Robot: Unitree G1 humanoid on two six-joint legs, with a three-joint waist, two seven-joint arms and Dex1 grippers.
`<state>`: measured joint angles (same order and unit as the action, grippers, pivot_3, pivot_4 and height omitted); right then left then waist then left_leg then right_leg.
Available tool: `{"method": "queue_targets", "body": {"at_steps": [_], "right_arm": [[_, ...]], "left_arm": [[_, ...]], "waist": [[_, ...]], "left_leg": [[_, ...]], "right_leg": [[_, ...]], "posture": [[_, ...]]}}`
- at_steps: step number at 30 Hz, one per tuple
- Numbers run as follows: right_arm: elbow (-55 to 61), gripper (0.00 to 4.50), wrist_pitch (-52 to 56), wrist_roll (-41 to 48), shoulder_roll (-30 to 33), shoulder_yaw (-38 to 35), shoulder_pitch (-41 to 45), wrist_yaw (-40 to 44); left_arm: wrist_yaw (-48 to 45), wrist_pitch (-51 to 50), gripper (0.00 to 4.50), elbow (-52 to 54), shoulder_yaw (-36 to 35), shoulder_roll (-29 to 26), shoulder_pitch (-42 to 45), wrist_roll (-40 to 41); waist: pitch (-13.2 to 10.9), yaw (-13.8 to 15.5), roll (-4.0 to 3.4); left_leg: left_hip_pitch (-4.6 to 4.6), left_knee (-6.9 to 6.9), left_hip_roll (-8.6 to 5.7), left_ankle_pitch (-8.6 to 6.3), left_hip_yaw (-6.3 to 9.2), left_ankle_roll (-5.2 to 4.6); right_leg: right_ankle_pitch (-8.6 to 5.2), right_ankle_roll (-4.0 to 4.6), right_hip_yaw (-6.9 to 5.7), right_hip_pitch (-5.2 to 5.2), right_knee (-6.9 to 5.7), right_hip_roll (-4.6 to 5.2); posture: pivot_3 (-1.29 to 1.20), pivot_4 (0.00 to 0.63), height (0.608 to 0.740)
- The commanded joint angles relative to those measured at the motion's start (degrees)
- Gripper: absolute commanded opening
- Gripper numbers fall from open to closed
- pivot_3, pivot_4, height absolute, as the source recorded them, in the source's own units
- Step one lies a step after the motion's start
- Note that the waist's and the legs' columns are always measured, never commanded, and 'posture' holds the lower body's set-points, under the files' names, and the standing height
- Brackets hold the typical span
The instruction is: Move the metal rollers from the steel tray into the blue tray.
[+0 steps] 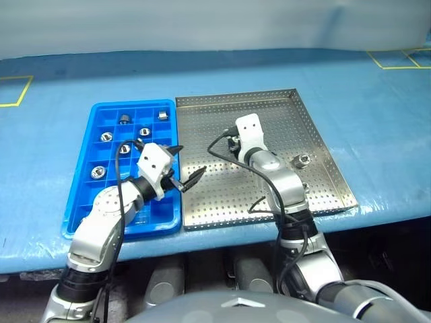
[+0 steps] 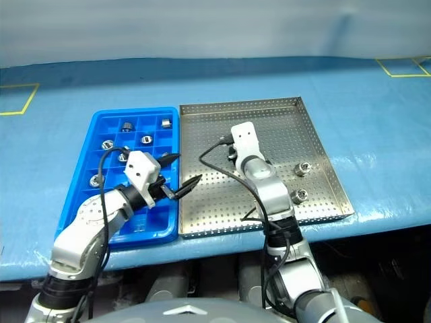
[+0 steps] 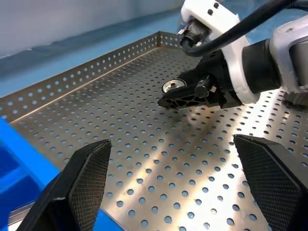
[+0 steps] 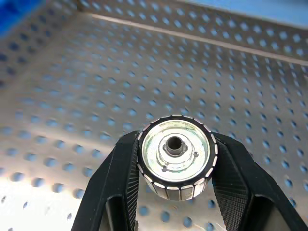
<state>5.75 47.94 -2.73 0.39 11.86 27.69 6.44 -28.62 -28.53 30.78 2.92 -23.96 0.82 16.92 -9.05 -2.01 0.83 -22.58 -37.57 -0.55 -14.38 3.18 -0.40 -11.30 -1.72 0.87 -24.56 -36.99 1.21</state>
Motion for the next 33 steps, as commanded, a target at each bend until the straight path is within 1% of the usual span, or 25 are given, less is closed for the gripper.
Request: {"method": "queue_targets", "body": {"at_steps": [1,4,8,10,13,18,24,33], "right_arm": [[5.48,1.79,-0.98,1.13,-2.12,4.47,2.27,2.64],[4.54,1.79,-2.13,2.04,-5.40,8.73,3.92,4.50],[2.15,1.79,-4.45,1.76,-7.15,11.57,4.75,5.78],[-0.87,1.79,-6.68,1.78,-8.67,12.99,5.76,6.55],[-6.16,1.79,-9.92,2.07,-10.93,14.26,7.33,7.67],[-12.16,1.79,-13.55,2.16,-11.52,14.67,8.69,9.14],[-18.66,1.79,-15.33,2.62,-11.59,13.68,9.61,10.66],[-19.15,1.79,-16.38,2.83,-13.42,15.69,10.00,12.19]], "left_arm": [[0.89,2.80,4.50,5.19,-3.94,-0.51,-3.52,0.48],[0.79,4.55,4.50,9.56,-7.41,-1.59,-10.76,0.34],[1.13,5.22,4.50,12.77,-10.14,-1.55,-16.24,1.30],[1.78,5.68,4.50,13.97,-12.40,-1.00,-19.68,1.32],[3.31,6.58,4.50,14.99,-14.96,0.42,-23.44,1.29],[5.07,7.69,4.50,15.76,-15.52,1.97,-25.17,1.17],[5.92,8.21,4.50,15.47,-14.55,2.51,-25.67,0.83],[6.17,8.10,4.50,15.17,-13.76,2.30,-25.31,1.17]], "waist": [[0.00,0.40,0.00],[-0.01,1.00,-0.01],[-0.01,3.19,-0.01],[-0.01,4.32,-0.01],[0.00,5.01,0.00],[-0.01,6.75,-0.01],[-0.01,7.44,-0.01],[-0.01,7.65,-0.02]], "left_leg": [[0.00,0.00,0.00,0.00,0.03,0.00],[0.00,0.01,0.00,0.00,0.03,0.01],[-0.01,0.03,-0.03,0.00,0.13,0.02],[-0.02,0.03,-0.06,0.01,0.19,0.04],[0.00,0.02,-0.07,0.02,0.18,0.05],[0.00,0.02,-0.06,0.06,0.23,0.12],[0.00,0.04,-0.06,0.06,0.23,0.12],[0.01,0.05,-0.06,0.06,0.23,0.12]], "right_leg": [[-0.01,0.01,-0.02,0.00,-0.01,-0.01],[-0.01,0.03,-0.01,0.00,0.00,0.01],[-0.05,0.07,-0.11,0.02,0.05,0.05],[-0.10,0.13,-0.15,0.04,0.07,0.06],[-0.33,0.12,-0.15,0.07,0.09,0.08],[-0.37,0.18,-0.22,0.07,0.06,0.04],[-0.38,0.21,-0.21,0.06,0.05,0.01],[-0.39,0.22,-0.22,0.06,0.05,0.01]], "posture": [[0.13,0.150,0.740],[0.20,0.150,0.740],[0.24,0.150,0.740],[0.28,0.150,0.740],[0.31,0.150,0.740],[0.34,0.150,0.740],[0.35,0.150,0.740],[0.35,0.150,0.740]]}}
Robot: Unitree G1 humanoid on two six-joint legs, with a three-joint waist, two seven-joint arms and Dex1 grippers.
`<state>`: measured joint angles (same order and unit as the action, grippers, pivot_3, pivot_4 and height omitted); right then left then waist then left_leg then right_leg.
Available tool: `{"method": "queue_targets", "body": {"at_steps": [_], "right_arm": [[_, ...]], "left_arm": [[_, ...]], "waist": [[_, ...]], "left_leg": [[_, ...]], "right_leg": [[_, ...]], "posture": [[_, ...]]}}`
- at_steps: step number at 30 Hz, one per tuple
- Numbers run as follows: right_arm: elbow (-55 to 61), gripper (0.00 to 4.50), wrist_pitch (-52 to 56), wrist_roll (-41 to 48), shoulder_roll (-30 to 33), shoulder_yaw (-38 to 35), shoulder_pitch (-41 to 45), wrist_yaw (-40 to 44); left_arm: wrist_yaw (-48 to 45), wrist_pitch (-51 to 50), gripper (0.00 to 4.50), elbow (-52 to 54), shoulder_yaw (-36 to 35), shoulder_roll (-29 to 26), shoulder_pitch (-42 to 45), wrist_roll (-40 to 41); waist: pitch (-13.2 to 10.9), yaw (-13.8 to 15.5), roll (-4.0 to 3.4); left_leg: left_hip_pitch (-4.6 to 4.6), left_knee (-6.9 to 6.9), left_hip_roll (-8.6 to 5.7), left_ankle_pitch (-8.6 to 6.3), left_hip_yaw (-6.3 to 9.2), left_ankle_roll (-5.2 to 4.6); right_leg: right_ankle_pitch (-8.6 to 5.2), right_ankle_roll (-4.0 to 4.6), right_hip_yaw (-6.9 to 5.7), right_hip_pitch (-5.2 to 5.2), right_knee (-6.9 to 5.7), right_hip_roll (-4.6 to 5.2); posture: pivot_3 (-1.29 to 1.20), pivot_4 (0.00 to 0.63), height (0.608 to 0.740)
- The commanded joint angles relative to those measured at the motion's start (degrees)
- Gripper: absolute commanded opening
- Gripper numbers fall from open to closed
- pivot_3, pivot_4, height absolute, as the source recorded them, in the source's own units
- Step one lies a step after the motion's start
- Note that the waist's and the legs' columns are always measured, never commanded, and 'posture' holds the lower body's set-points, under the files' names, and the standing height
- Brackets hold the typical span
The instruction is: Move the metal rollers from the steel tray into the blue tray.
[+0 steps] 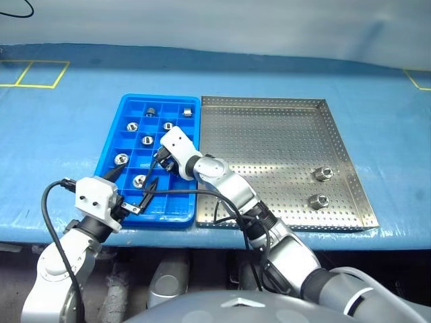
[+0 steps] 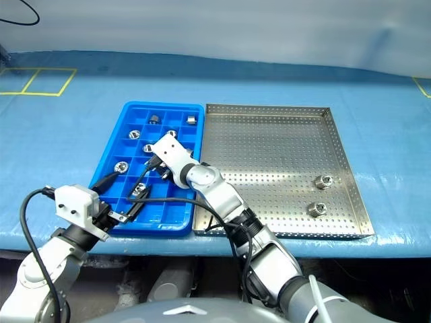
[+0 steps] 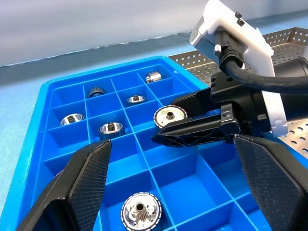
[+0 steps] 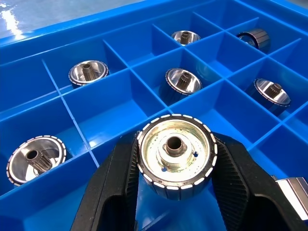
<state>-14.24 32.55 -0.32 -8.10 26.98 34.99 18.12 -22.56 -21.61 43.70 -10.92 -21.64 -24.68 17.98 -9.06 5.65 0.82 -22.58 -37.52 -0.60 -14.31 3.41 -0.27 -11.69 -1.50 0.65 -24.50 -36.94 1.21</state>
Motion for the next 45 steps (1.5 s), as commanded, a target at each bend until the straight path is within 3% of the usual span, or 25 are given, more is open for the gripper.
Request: {"method": "queue_targets", "body": {"at_steps": [1,6,10,18,25,30,39,45], "right_arm": [[0.26,1.79,-1.25,0.03,-4.74,0.90,2.83,0.49],[-3.66,1.79,-1.49,0.16,-4.85,-0.15,3.52,0.03],[-3.85,3.02,-2.36,-0.12,-3.82,-1.42,3.36,-1.41],[10.25,3.02,2.55,0.32,1.64,-8.03,-1.28,-5.32],[27.95,3.02,16.48,-4.87,7.90,-18.92,-10.30,-15.63],[37.71,3.02,26.20,-7.07,11.22,-28.58,-15.69,-19.69],[40.60,3.02,31.12,-7.46,10.04,-36.30,-17.86,-23.93],[37.24,3.02,30.79,-6.40,7.14,-40.84,-16.69,-26.55]], "left_arm": [[0.12,1.13,4.50,2.25,0.15,-0.03,0.22,0.16],[-0.14,0.70,4.50,2.19,0.67,-0.33,0.38,0.24],[-1.04,0.19,4.50,1.63,1.19,-1.25,1.41,0.51],[-4.26,-1.12,4.50,-1.85,4.34,-3.69,7.90,1.60],[-8.17,-2.85,4.50,-5.02,8.35,-5.60,16.02,2.93],[-10.34,-3.71,4.50,-10.81,14.10,-4.00,24.71,3.01],[-15.18,-1.76,4.50,-22.11,22.64,-0.37,37.03,1.19],[-18.82,-0.31,4.50,-24.89,24.67,0.11,39.15,1.01]], "waist": [[0.00,-0.03,0.00],[0.00,0.01,0.00],[0.02,0.14,0.00],[0.00,-0.77,-0.03],[0.00,-2.92,-0.06],[0.03,-5.11,-0.16],[0.06,-9.74,-0.21],[0.07,-11.67,-0.24]], "left_leg": [[0.00,0.00,0.00,0.00,0.00,0.00],[0.01,0.02,0.00,0.00,0.00,0.00],[0.07,0.02,-0.01,0.00,0.01,0.00],[-0.01,-0.02,-0.02,0.03,0.00,0.01],[-0.07,0.03,-0.05,0.01,-0.07,-0.02],[-0.05,0.02,-0.03,0.01,-0.22,-0.03],[0.01,-0.03,0.02,-0.01,-0.46,-0.08],[0.02,-0.06,0.03,-0.07,-0.56,-0.20]], "right_leg": [[0.00,0.00,0.00,0.00,0.00,0.00],[-0.01,0.02,-0.01,0.00,0.00,0.00],[-0.02,0.02,-0.01,0.07,0.02,0.01],[0.00,0.00,0.00,0.02,0.01,0.00],[0.15,0.20,0.03,-0.02,0.06,0.09],[0.26,-0.10,0.02,0.00,0.03,0.05],[0.26,-0.41,0.22,0.00,-0.02,-0.05],[0.32,-0.52,0.41,-0.02,0.00,-0.06]], "posture": [[0.35,0.150,0.740],[0.35,0.150,0.740],[0.31,0.150,0.740],[0.18,0.150,0.740],[0.05,0.150,0.740],[-0.04,0.150,0.740],[-0.16,0.150,0.740],[-0.18,0.150,0.740]]}}
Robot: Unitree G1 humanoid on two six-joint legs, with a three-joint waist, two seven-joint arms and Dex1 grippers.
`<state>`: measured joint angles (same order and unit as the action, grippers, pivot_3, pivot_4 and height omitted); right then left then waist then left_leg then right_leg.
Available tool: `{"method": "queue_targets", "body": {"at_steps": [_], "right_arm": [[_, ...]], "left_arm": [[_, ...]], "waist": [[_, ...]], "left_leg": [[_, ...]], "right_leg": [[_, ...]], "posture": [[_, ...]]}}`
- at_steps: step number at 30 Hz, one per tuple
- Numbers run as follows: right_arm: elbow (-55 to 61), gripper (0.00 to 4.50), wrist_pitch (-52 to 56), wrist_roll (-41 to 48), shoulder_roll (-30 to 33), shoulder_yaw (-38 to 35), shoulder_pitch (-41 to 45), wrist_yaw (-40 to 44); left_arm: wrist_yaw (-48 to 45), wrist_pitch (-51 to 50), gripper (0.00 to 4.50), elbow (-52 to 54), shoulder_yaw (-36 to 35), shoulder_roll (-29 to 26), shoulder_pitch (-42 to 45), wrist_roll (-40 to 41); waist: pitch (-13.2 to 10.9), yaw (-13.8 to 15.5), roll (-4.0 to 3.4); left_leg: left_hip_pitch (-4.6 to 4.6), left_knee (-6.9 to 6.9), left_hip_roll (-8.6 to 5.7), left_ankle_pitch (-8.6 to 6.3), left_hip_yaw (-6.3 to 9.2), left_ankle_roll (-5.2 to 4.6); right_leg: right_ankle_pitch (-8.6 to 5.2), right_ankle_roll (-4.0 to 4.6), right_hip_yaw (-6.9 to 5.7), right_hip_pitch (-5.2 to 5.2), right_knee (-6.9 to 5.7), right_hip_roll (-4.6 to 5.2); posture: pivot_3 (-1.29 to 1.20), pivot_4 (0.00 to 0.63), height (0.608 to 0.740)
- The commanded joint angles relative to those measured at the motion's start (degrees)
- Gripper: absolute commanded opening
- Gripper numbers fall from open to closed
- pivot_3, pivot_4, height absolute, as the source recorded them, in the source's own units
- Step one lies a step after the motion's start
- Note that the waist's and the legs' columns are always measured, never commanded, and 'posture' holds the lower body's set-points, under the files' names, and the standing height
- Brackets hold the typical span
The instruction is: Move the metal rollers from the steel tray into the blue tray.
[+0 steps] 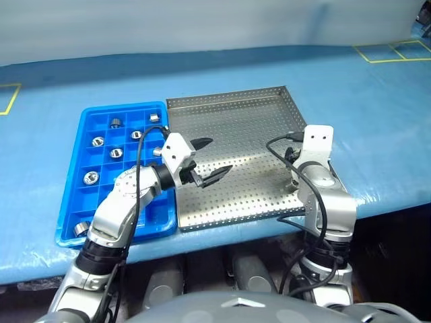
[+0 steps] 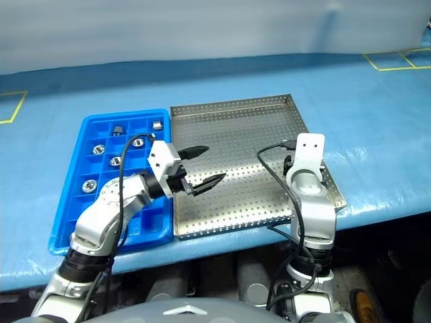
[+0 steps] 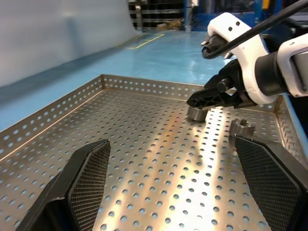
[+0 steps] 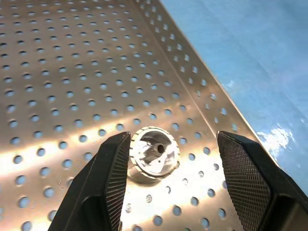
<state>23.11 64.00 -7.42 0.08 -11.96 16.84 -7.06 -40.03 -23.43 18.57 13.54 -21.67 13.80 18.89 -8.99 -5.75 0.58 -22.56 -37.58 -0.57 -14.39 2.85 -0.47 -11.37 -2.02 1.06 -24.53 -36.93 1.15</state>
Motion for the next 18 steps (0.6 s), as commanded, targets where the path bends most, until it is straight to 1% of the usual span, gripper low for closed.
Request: {"method": "queue_targets", "body": {"at_steps": [1,7,13,15,17,18], "right_arm": [[-0.89,3.02,-0.79,1.28,-1.68,-2.81,1.74,-1.46],[-3.20,3.02,-2.29,2.28,-2.14,-2.76,2.69,-1.32],[-1.41,3.02,-3.78,1.99,-2.00,-1.28,3.36,-1.73],[-1.04,3.37,-4.27,1.07,-1.70,-0.34,3.22,-2.52],[-1.52,3.86,-4.44,0.89,-1.73,0.17,3.44,-2.91],[-2.01,4.21,-4.44,1.15,-1.62,0.41,3.59,-2.57]], "left_arm": [[-1.62,1.62,4.50,0.12,0.23,0.15,0.64,0.15],[-2.16,2.05,4.50,0.10,0.24,0.36,0.19,-0.12],[-1.60,2.10,4.50,0.47,-0.06,0.68,-0.42,-0.29],[-1.35,2.13,4.50,0.65,-0.16,0.73,-0.66,-0.31],[-1.23,2.23,4.50,0.74,-0.18,0.70,-0.83,-0.28],[-1.22,2.29,4.50,0.73,-0.19,0.67,-0.88,-0.26]], "waist": [[0.00,-0.47,0.00],[-0.01,-1.17,-0.03],[-0.01,-1.18,-0.03],[-0.01,-1.10,-0.03],[-0.01,-1.05,-0.03],[-0.01,-1.05,-0.03]], "left_leg": [[-0.01,0.00,0.00,0.00,0.00,0.00],[0.00,-0.09,0.00,-0.01,0.02,-0.03],[-0.01,-0.13,0.00,-0.02,0.01,-0.06],[-0.01,-0.13,0.00,-0.02,0.02,-0.07],[-0.02,-0.13,-0.01,-0.02,0.02,-0.07],[-0.01,-0.13,-0.01,-0.02,0.02,-0.07]], "right_leg": [[0.00,0.00,0.01,-0.01,0.00,0.00],[0.05,-0.09,0.09,0.01,0.00,-0.01],[0.07,-0.14,0.18,0.00,0.00,-0.03],[0.07,-0.14,0.19,0.00,0.00,-0.03],[0.07,-0.14,0.20,0.00,0.00,-0.02],[0.07,-0.14,0.20,0.00,0.00,-0.02]], "posture": [[-0.18,0.150,0.740],[-0.17,0.150,0.740],[-0.15,0.150,0.740],[-0.14,0.150,0.740],[-0.14,0.150,0.740],[-0.14,0.150,0.740]]}}
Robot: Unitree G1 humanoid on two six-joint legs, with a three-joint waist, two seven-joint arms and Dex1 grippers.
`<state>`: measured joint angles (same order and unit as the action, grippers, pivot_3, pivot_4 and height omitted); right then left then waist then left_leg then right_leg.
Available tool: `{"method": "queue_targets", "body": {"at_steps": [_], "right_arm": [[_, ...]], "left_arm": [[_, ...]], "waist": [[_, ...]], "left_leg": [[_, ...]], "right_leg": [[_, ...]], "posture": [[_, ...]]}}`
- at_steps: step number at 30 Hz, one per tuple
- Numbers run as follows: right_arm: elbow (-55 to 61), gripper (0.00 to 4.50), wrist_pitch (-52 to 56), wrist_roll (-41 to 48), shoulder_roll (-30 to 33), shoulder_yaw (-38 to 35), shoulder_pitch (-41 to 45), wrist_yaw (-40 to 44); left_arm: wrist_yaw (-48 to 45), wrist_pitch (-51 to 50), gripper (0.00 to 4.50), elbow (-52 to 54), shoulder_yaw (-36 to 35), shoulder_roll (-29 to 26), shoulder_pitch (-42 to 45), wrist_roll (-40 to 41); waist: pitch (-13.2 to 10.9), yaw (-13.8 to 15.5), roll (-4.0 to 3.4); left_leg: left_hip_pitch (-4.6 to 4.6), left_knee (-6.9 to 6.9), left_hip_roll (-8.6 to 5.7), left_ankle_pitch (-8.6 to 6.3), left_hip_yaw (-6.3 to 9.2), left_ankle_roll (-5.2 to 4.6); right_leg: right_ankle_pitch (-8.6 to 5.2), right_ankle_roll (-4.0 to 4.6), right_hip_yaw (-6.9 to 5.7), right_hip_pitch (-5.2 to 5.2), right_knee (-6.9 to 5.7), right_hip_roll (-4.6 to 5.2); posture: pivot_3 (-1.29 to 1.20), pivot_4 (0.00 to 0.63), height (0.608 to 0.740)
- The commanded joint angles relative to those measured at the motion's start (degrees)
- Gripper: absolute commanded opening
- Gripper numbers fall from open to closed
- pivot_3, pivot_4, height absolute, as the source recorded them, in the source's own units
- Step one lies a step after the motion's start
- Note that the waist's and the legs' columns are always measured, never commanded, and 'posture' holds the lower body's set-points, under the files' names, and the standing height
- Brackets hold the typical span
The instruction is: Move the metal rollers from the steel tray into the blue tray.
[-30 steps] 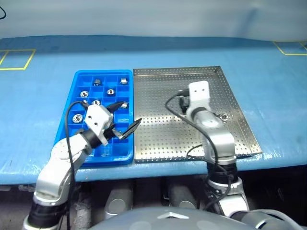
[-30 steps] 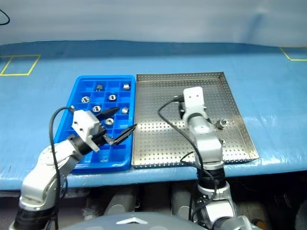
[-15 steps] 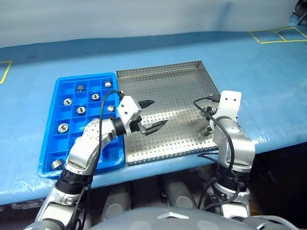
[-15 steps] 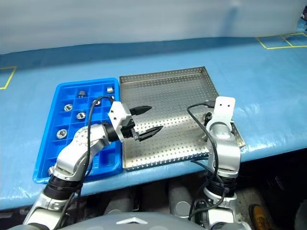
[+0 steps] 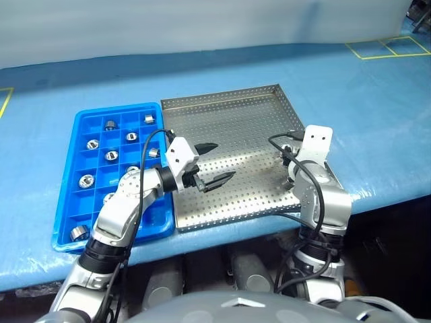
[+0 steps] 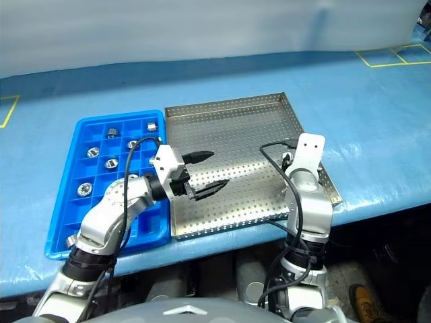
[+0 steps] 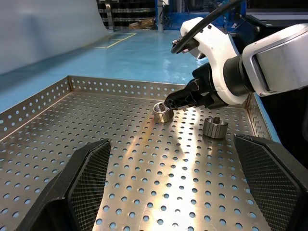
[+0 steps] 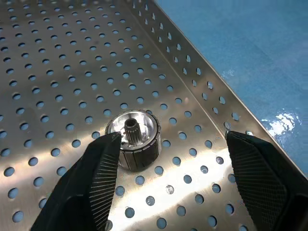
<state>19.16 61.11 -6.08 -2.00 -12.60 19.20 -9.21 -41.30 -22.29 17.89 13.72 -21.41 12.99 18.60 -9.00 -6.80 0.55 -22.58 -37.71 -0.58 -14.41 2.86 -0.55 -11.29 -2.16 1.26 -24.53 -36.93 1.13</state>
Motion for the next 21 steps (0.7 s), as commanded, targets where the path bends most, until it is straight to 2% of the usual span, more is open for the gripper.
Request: {"method": "queue_targets", "body": {"at_steps": [1,19,21], "right_arm": [[1.43,4.49,-1.70,-0.04,0.45,1.22,1.32,-0.27],[-16.50,4.49,-10.14,1.36,0.38,-0.91,6.82,-3.17],[-17.43,3.89,-10.49,1.21,0.52,-1.22,7.07,-3.93]], "left_arm": [[0.11,1.23,4.50,1.44,-0.36,0.40,-0.19,-0.01],[0.61,1.30,4.50,2.13,-0.57,0.46,-1.63,0.12],[0.65,1.24,4.50,2.30,-0.57,0.41,-1.83,0.21]], "waist": [[0.00,-0.01,0.00],[-0.01,0.49,-0.02],[-0.01,0.65,-0.03]], "left_leg": [[0.00,0.00,0.00,0.00,0.00,0.00],[0.00,-0.03,-0.01,-0.02,-0.03,-0.05],[0.00,-0.03,-0.01,-0.02,-0.04,-0.05]], "right_leg": [[0.00,-0.01,0.01,0.00,0.00,0.00],[0.03,-0.03,0.06,0.00,0.00,0.00],[0.03,-0.03,0.07,0.00,0.00,0.00]], "posture": [[-0.14,0.150,0.740],[-0.11,0.150,0.740],[-0.10,0.150,0.740]]}}
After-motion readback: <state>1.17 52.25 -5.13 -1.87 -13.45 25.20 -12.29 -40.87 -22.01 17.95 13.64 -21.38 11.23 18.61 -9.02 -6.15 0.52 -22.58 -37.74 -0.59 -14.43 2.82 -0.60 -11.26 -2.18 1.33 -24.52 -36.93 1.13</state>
